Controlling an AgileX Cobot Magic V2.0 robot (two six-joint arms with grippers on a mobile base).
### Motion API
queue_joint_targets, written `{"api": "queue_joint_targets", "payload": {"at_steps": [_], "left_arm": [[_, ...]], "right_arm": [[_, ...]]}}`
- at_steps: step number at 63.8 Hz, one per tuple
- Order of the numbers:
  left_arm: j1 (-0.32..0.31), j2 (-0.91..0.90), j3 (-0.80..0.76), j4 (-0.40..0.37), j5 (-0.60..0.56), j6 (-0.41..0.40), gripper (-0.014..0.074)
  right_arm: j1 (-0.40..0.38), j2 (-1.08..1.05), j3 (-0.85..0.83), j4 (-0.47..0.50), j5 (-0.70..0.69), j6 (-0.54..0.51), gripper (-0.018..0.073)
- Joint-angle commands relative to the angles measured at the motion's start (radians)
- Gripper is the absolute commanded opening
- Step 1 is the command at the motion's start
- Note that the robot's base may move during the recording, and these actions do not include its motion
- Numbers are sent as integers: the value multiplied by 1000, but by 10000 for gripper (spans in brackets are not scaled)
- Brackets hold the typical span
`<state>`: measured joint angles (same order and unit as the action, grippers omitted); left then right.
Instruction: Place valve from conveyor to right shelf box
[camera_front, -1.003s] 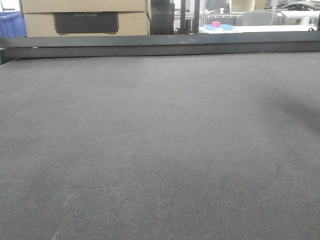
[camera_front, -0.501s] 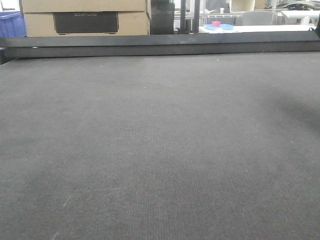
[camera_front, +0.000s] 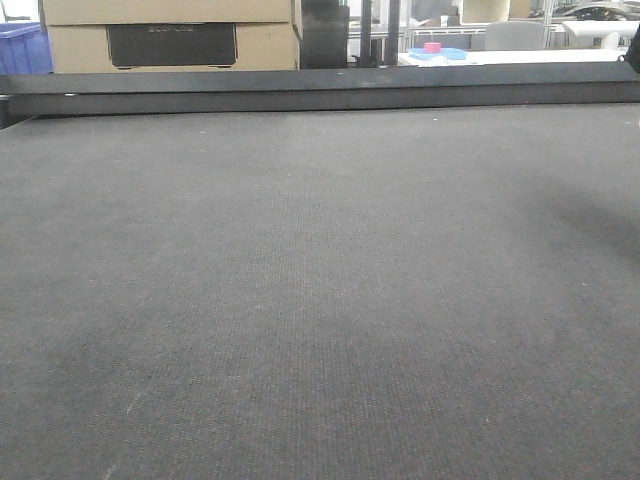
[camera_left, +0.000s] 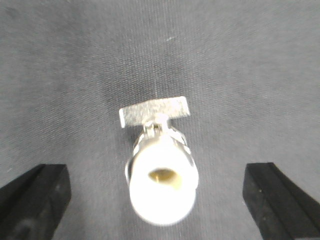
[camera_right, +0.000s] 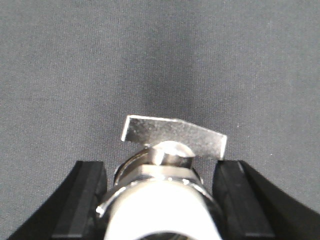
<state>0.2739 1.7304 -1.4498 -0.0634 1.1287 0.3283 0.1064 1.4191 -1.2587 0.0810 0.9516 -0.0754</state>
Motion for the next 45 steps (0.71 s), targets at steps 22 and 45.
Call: {"api": "queue_joint_targets", "payload": {"at_steps": [22, 45], "left_arm": [[1, 129, -10, -4, -52, 4, 601], [1, 138, -20, -4, 6, 4, 296]], "right_arm": [[-2, -16, -6, 3, -47, -5, -154], [-2, -16, -6, 3, -47, -5, -154]]}}
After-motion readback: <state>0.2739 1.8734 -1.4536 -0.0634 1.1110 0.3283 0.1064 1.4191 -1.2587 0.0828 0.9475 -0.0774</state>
